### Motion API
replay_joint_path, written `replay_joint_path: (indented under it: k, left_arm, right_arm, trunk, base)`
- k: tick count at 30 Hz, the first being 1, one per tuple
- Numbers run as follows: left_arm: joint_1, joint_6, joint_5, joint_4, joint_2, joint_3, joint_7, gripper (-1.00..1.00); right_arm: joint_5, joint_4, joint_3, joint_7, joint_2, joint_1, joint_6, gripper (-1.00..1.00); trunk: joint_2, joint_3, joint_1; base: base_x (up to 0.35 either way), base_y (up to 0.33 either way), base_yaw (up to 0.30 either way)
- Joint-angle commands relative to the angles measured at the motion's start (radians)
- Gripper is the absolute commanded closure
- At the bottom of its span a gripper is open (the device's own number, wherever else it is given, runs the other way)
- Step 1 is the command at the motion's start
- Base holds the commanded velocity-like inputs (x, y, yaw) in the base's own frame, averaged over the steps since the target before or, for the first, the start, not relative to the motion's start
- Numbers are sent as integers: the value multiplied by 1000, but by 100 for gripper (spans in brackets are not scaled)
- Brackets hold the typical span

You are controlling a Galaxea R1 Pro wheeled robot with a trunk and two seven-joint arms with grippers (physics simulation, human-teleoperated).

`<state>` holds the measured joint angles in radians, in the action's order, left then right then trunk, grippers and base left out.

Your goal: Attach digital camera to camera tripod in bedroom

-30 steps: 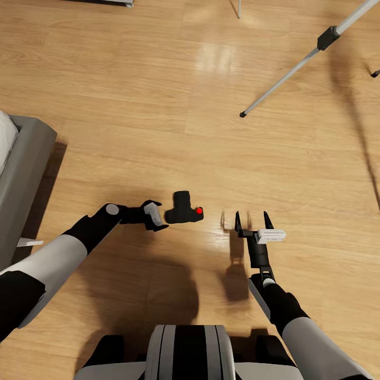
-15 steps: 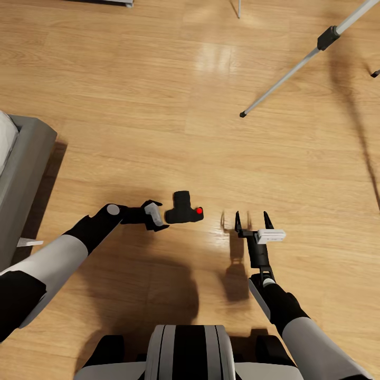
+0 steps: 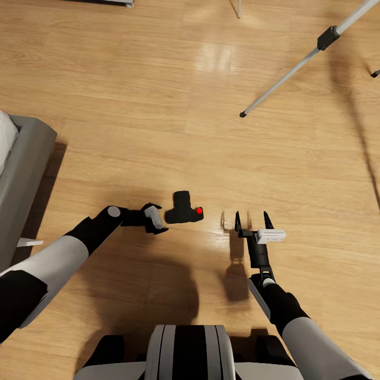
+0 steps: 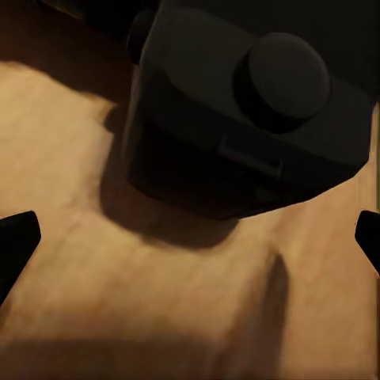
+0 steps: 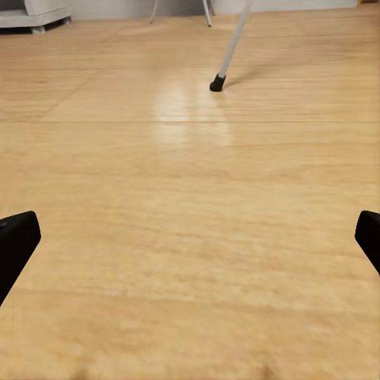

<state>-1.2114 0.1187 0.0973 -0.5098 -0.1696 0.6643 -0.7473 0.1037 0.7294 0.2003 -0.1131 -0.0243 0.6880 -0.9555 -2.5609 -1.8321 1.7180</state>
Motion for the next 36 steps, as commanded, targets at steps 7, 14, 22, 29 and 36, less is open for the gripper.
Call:
replay_joint_path:
  k: [7, 14, 22, 29, 36]
  left_arm:
    - [0, 11, 10, 1, -1, 29, 2, -100]
    - [-1, 12, 10, 2, -1, 34, 2, -100]
    - [-1, 12, 10, 2, 0, 35, 2, -100]
    - [0, 12, 10, 2, 5, 35, 2, -100]
    - [0, 12, 10, 2, 6, 35, 2, -100]
  right_arm:
    - [10, 0, 8, -5, -2, 1, -3, -100]
    - [10, 0, 8, -5, -2, 1, -3, -100]
    - [10, 0, 8, -5, -2, 1, -3, -100]
    - [10, 0, 8, -5, -2, 1, -3, -100]
    - [10, 0, 8, -5, -2, 1, -3, -100]
  trunk:
    - [0, 0, 0]
    - [0, 0, 0]
    - [0, 0, 0]
    - [0, 0, 0]
    - [0, 0, 0]
  base:
    - [0, 0, 0]
    - [0, 0, -27]
    - [0, 0, -32]
    - [0, 0, -6]
    - [0, 0, -1]
